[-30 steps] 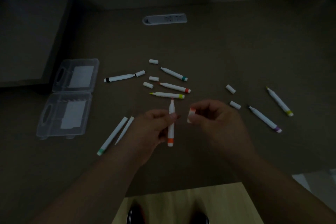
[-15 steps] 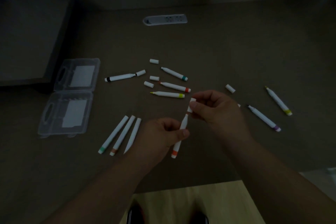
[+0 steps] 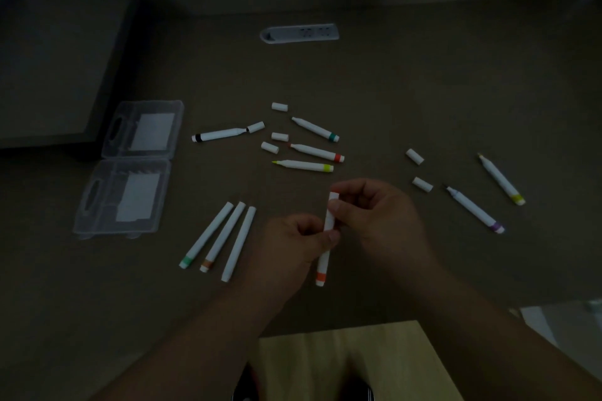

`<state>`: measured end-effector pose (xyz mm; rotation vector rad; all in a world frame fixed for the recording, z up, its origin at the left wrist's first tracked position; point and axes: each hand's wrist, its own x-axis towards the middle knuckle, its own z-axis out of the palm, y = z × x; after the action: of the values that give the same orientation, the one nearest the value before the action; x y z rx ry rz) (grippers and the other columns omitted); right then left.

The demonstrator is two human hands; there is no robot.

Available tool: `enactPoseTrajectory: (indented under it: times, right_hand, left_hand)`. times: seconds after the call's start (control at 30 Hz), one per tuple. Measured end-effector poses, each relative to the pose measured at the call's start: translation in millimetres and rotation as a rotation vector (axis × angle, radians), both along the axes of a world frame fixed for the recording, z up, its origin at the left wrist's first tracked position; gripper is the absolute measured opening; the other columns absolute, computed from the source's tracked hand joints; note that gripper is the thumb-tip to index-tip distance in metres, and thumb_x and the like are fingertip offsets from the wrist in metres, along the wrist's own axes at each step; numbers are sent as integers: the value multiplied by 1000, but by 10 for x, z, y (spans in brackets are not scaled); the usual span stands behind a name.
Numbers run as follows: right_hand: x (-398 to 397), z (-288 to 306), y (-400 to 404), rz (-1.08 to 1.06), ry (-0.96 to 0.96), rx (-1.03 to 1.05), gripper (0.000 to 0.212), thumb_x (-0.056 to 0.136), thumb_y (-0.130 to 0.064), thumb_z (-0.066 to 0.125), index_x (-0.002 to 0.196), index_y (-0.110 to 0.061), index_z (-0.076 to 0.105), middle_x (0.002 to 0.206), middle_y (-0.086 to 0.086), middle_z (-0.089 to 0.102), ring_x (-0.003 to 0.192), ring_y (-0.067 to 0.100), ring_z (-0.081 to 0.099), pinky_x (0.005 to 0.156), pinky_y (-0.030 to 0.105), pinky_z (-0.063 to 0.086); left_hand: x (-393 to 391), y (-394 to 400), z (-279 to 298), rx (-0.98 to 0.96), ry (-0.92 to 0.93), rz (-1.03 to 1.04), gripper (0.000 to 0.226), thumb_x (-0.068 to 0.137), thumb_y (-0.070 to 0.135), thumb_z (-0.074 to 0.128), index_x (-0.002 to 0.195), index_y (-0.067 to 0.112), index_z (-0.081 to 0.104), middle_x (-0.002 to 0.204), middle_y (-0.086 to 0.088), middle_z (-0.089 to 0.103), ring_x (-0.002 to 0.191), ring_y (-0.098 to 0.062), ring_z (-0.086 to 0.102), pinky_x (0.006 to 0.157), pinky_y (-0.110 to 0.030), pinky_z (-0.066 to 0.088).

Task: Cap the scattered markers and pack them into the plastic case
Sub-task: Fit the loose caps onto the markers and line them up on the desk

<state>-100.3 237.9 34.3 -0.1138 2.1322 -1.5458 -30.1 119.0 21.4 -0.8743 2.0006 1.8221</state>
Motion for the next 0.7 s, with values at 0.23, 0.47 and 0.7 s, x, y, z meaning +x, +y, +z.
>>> enactPoseTrajectory:
  times: [0.23,0.47,0.7]
  right_hand:
    - [45,-54,-29,13,-9,10,22,85,-13,71,89,-34,66,92,-8,69,87,5,68,71,21,55]
    - [35,-68,-42,24,-10,7,20,86,-14,70,94,-32,66,95,-7,69,88,6,69,72,21,56]
    - [11,-113,-109,31,-76,19,17,88,-17,67,96,-32,66,97,-8,69,84,2,68,61,13,52]
  left_hand:
    - [73,4,-32,-25,-38,9,10,91,26,66,87,34,60,90,12,65,83,-1,61,63,-18,43]
    - [210,-28,-42,-73,-13,59,17,87,23,71,87,35,60,81,12,68,67,9,65,50,-8,45]
    - [425,-214,-94,-126,-30,64,16,84,20,74,90,34,67,87,10,73,77,3,68,69,-17,52]
